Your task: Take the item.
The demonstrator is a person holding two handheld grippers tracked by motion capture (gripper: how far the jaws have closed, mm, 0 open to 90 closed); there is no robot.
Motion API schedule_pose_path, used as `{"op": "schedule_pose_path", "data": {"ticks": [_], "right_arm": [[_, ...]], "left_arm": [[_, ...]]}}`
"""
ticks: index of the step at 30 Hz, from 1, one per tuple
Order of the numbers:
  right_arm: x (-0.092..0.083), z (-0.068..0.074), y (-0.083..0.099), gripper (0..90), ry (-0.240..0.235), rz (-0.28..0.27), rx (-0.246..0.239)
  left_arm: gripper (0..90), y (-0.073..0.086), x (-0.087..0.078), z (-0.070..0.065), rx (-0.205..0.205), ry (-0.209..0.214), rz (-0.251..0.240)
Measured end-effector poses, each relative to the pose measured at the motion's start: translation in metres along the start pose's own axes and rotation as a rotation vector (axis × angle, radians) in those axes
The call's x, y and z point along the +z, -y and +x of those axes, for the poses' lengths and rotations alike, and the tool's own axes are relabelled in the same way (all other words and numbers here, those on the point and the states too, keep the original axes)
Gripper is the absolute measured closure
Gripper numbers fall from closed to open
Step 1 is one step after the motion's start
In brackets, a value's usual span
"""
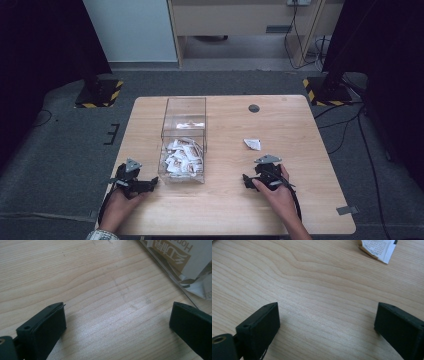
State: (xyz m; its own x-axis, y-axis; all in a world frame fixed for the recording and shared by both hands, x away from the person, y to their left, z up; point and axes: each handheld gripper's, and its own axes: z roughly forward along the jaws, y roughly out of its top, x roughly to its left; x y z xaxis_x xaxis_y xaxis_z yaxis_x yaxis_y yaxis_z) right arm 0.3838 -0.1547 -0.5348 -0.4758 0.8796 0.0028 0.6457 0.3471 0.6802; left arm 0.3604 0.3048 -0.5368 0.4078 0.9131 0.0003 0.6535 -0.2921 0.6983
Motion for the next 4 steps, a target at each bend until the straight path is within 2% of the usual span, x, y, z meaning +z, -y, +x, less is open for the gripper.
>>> {"op": "schedule_pose_path", "data": {"ticks": [4], "right_arm": [[0.0015, 0.0002, 0.0037, 3.7, 0.001, -0.034, 0.002]], "left_arm": [[0.0, -0.0001, 0.0, 0.0, 0.0, 0.0, 0.0]]}}
